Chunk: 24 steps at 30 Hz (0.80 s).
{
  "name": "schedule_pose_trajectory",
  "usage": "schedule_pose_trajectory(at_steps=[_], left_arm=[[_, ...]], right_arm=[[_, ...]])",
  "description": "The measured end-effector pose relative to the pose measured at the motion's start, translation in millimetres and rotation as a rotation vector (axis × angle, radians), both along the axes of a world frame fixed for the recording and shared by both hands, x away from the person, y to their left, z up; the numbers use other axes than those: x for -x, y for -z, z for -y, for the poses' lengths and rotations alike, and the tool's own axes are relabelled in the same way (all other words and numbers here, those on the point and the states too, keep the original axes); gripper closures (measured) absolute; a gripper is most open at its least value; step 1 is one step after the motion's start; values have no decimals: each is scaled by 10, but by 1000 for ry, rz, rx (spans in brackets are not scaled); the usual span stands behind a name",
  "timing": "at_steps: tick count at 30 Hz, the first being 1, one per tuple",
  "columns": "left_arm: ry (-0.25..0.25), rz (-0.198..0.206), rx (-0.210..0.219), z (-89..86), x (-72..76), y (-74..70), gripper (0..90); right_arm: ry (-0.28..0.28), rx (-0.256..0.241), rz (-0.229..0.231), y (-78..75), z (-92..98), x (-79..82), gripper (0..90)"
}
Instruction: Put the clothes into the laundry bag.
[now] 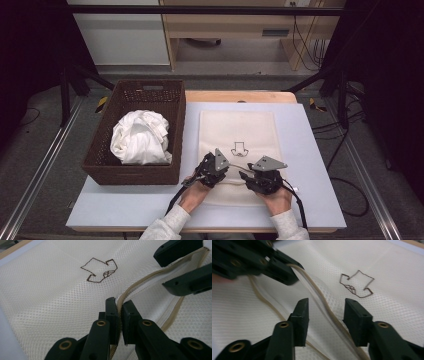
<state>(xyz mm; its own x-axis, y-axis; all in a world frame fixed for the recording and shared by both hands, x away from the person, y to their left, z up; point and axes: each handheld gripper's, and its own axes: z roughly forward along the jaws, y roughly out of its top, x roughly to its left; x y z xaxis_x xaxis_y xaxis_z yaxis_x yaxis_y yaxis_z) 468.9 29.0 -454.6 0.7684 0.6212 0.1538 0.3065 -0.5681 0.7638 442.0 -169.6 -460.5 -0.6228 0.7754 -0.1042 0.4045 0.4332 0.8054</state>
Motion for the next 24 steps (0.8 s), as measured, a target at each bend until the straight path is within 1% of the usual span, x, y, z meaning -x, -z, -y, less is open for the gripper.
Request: schedule_pose_trajectory(at_steps=[1, 2, 3, 4, 5, 8, 9, 10, 11, 12, 13, 14, 16, 17, 18, 19, 20, 21, 22, 24], left_arm=[[-3, -4, 25, -13, 0, -9, 835], [-4, -14, 41, -25, -5, -16, 834], [-2, -21, 49, -33, -8, -21, 832], [-1, -21, 48, -36, -5, -23, 831], [2, -17, 47, -33, -1, -17, 830], [11, -14, 38, -27, 13, -6, 816], [13, -16, 43, -27, 21, -8, 803], [12, -13, 43, -28, 38, -19, 786], [6, -5, 50, -30, 61, -32, 755], [-2, -5, 63, -43, 94, -55, 708], [1, -14, 86, -72, 131, -88, 665], [9, -17, 114, -106, 181, -125, 642], [3, 9, 147, -187, 307, -208, 622], [14, 11, 171, -232, 368, -240, 628], [29, 5, 191, -271, 424, -258, 665], [44, -3, 200, -299, 477, -259, 705], [62, -22, 201, -323, 522, -243, 754], [80, -45, 193, -342, 570, -198, 790], [85, -52, 175, -349, 604, -150, 827], [89, -67, 150, -357, 634, -57, 866]], right_arm=[[9, 13, 12, 18, -7, -2, 530], [2, 18, -4, 43, -8, -22, 546], [4, 13, -27, 61, -9, -44, 548], [22, 14, -33, 72, -8, -56, 561], [33, 7, -31, 82, -2, -65, 590], [55, -23, -69, 92, 22, -111, 694], [63, -27, -76, 94, 29, -123, 747], [63, -30, -74, 92, 41, -131, 787], [65, -40, -81, 88, 46, -136, 832], [65, -57, -86, 80, 55, -136, 859], [69, -72, -86, 68, 68, -137, 864], [74, -89, -90, 56, 80, -135, 867], [73, -114, -80, 35, 114, -138, 868], [75, -129, -80, 26, 125, -139, 868], [80, -142, -77, 15, 131, -134, 868], [74, -149, -64, 8, 138, -131, 868], [76, -158, -60, -2, 135, -121, 868], [76, -162, -49, -13, 137, -111, 869], [72, -175, -45, -27, 140, -101, 869], [69, -192, -30, -48, 152, -94, 869]])
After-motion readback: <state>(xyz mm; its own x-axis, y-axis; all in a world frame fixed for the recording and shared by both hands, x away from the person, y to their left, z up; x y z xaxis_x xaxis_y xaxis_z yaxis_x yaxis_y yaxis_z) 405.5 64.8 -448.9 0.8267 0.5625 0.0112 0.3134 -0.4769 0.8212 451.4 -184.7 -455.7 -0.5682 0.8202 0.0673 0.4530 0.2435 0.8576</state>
